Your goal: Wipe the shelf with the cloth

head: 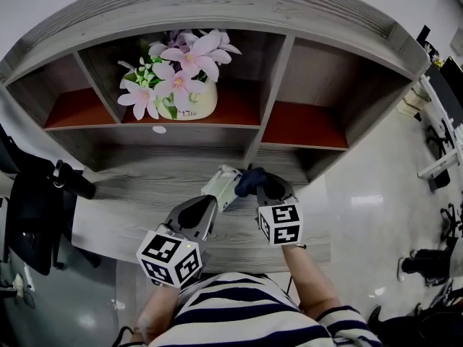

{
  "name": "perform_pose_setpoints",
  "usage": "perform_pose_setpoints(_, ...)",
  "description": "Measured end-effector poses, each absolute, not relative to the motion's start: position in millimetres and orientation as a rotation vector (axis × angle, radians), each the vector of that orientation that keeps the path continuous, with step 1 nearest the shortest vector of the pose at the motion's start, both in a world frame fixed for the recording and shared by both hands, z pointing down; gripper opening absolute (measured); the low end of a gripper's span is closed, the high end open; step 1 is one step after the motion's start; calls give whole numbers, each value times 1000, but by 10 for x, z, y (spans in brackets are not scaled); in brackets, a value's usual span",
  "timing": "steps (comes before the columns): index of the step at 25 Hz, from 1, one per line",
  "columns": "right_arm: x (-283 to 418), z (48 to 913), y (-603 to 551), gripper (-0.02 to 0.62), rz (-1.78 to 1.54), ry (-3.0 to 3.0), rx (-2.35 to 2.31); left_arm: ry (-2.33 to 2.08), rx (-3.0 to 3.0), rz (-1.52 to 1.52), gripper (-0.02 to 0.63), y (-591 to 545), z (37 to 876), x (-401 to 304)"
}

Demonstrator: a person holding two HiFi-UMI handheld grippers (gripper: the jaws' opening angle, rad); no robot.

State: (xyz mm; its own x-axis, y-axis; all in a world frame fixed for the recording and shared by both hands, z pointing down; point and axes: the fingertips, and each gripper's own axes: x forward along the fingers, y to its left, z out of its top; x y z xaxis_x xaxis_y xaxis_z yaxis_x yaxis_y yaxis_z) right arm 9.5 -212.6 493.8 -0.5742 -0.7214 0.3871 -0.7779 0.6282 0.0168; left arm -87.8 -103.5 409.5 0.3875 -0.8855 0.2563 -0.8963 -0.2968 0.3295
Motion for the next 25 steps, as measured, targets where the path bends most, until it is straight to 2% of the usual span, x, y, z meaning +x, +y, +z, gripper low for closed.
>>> perform_pose_setpoints(13, 217, 3409, -1843, 54, -44, -2749, 1207, -1478, 2344, 13, 21, -1111, 3891, -655)
perform_pose_setpoints(25, 309, 1884, -1786, 54, -419, -2976, 1279, -1485, 2368, 5, 21, -1068, 3792, -683)
